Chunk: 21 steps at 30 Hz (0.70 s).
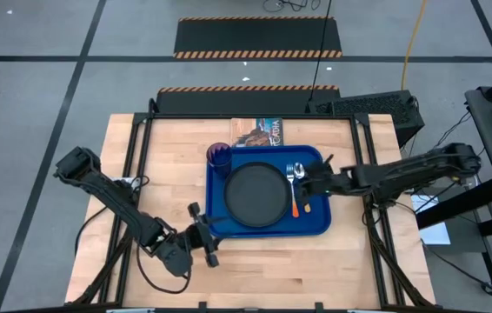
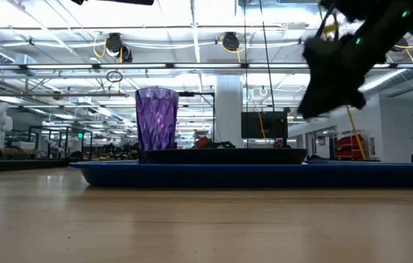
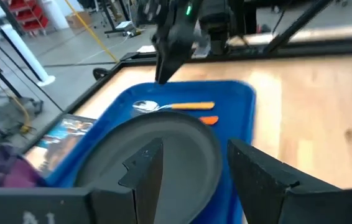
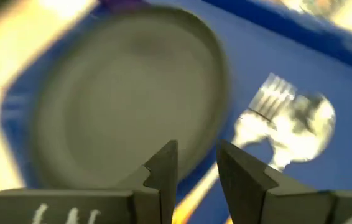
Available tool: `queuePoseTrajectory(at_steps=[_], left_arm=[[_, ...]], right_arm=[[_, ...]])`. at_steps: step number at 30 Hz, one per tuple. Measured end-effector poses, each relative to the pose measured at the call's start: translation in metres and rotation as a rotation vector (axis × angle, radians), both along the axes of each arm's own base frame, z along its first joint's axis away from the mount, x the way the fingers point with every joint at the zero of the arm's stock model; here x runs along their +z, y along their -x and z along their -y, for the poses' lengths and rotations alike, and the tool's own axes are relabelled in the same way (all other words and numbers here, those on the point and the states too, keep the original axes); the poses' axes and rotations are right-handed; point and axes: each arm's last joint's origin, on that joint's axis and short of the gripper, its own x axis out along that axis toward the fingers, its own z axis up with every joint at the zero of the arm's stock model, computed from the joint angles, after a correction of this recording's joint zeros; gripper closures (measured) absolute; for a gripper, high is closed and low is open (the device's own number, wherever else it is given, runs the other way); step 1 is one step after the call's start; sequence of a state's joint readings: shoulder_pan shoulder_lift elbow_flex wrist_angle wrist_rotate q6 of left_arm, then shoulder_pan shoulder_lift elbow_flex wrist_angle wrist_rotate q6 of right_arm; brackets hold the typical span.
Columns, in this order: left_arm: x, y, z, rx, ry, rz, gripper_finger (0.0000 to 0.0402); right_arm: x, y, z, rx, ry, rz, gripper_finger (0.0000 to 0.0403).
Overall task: Pick and place plate/cup/fork/spoon on tray
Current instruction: Return to Home Position
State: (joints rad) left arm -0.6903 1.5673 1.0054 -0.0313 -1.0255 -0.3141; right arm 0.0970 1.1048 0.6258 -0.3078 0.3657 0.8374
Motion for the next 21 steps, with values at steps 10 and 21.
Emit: queuePoseTrajectory(at_steps=[10,21], left_arm=[[0.057,0.042,-0.039,0.018,-0.019,0.007,0.0220],[0.024,0.070,-0.061,0.083,-0.016,0.019,0.0227]], right_arm=[[0.049,0.017,-0.026,0.403,0.352,0.321,0.0304],[0.031,0.030,-0.024,0.623,0.798,0.418,0.0396]])
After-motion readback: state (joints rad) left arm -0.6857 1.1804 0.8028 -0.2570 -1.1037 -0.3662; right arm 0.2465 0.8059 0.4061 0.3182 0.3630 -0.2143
